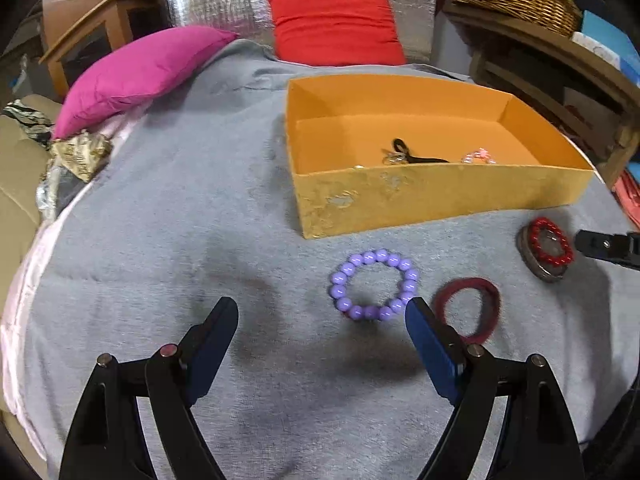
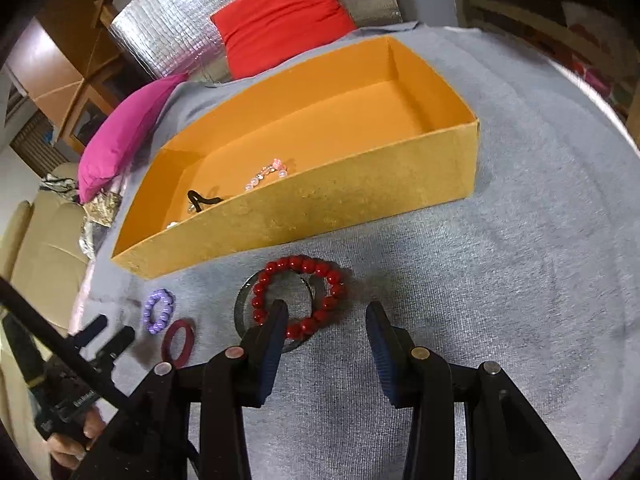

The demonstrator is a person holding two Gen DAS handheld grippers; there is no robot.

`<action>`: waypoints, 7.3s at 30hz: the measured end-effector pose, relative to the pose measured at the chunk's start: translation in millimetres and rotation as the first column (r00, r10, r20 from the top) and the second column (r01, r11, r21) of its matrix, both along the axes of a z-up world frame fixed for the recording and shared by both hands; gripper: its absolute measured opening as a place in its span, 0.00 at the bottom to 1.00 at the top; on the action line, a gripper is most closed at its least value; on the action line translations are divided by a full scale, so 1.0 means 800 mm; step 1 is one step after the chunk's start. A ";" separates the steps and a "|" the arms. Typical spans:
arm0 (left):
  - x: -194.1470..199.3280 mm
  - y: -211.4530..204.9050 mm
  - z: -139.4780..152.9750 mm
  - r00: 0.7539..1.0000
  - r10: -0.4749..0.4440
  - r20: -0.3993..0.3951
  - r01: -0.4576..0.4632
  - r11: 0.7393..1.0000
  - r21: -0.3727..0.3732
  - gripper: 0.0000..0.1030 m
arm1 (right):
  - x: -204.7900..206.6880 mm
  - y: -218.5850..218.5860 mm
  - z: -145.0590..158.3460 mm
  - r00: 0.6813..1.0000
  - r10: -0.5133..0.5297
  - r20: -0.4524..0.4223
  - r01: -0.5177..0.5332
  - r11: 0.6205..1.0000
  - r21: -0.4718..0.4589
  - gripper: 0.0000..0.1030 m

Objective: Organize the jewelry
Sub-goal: 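Move the left tool to the dark red hair tie while the right tool approaches the red bead bracelet, then close the left tool on the dark red hair tie while the right tool grasps the red bead bracelet, then lift the hair tie and red bead bracelet and carry both over the orange box, then open the left tool over the box while the right tool releases the red bracelet, then withdraw both tools from the box toward the purple bracelet and silver bangle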

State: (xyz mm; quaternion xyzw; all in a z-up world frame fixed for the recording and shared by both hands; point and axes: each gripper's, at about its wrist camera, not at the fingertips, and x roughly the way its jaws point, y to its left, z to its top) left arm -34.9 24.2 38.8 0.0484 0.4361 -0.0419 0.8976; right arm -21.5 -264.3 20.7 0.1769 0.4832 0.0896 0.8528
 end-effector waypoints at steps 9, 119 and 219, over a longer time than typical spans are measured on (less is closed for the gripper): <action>-0.009 -0.044 -0.003 0.991 -0.131 -0.002 0.131 0.991 -0.014 0.83 | 0.008 -0.009 -0.011 0.998 0.008 -0.056 -0.004 0.998 0.069 0.42; 0.210 -0.124 0.050 0.990 -0.129 -0.049 0.111 0.955 -0.275 0.08 | 0.160 -0.003 0.069 0.972 -0.099 0.215 0.065 0.985 0.161 0.10; 0.022 0.018 0.010 0.990 0.092 -0.106 -0.099 0.993 -0.058 0.70 | -0.004 -0.014 0.031 0.998 -0.003 0.059 0.001 0.999 0.039 0.54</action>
